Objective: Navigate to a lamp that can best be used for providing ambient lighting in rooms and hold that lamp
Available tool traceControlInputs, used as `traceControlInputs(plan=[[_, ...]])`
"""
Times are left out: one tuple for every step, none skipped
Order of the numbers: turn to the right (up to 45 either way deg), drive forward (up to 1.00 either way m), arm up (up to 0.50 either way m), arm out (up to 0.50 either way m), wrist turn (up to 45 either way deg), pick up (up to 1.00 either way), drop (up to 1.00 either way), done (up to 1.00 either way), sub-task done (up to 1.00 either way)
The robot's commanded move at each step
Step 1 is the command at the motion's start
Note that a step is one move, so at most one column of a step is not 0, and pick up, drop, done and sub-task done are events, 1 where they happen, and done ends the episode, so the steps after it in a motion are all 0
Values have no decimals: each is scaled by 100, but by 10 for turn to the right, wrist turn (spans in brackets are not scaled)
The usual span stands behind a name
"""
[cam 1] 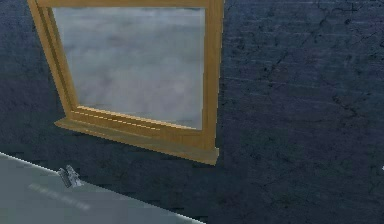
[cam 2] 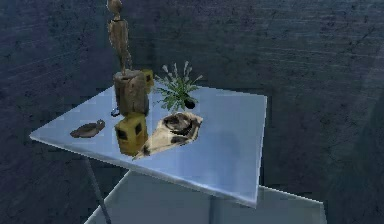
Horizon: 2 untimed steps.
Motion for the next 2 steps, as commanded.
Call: traceControlInputs(plan=[[0, 0, 50, 0, 0, 0, 0, 0, 0], [0, 0, 38, 0, 0, 0, 0, 0, 0]])
